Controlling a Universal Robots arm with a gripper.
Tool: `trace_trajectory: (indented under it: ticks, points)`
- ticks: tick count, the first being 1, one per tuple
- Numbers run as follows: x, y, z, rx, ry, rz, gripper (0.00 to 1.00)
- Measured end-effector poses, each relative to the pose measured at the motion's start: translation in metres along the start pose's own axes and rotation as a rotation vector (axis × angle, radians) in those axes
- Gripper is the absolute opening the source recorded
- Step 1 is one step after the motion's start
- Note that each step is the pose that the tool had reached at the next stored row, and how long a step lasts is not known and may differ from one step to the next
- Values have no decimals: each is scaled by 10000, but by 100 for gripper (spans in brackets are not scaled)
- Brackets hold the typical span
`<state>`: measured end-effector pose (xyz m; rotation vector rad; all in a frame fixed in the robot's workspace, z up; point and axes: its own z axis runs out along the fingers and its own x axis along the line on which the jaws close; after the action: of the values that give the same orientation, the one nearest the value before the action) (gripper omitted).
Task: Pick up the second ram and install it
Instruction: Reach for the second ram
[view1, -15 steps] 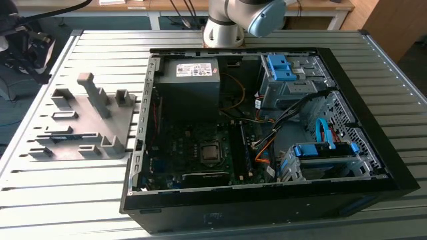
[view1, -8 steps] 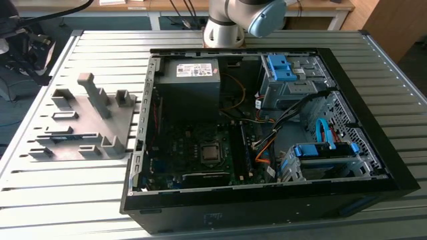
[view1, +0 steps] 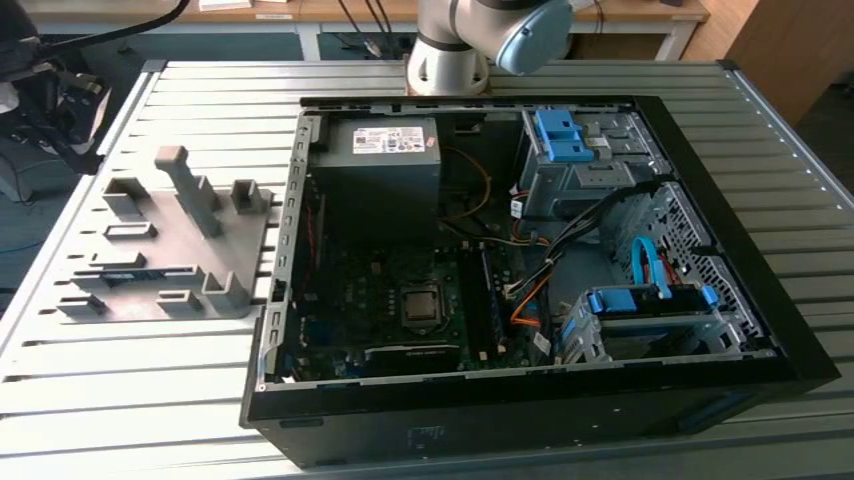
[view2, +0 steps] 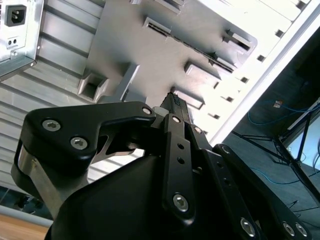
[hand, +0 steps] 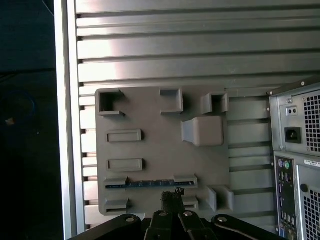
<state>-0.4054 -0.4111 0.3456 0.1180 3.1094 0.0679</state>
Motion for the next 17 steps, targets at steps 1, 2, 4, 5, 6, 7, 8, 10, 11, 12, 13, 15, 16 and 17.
trace_trajectory:
  ticks: [1,2,4,5,6,7,8,10,11,12,13,15,16,17]
  points:
    - [1,-2,9,0,1,-1,10]
    - [2,-6,23,1,1,-2,10]
    - [3,-11,56,1,2,-1,10]
    - [3,-15,74,1,2,-2,10]
    - [3,-20,92,1,2,-2,10]
    - [4,-25,111,1,3,-2,10]
    - [7,-29,129,1,3,-1,10]
    - [13,-38,164,1,3,-1,10]
    - [16,-43,183,1,3,-2,10]
    - [17,-47,200,0,4,-2,10]
    - [18,-49,218,1,5,-2,10]
    - [18,-50,241,39,37,-1,10]
    - [18,-50,243,110,54,-2,10]
    - [18,-51,249,174,67,-4,10]
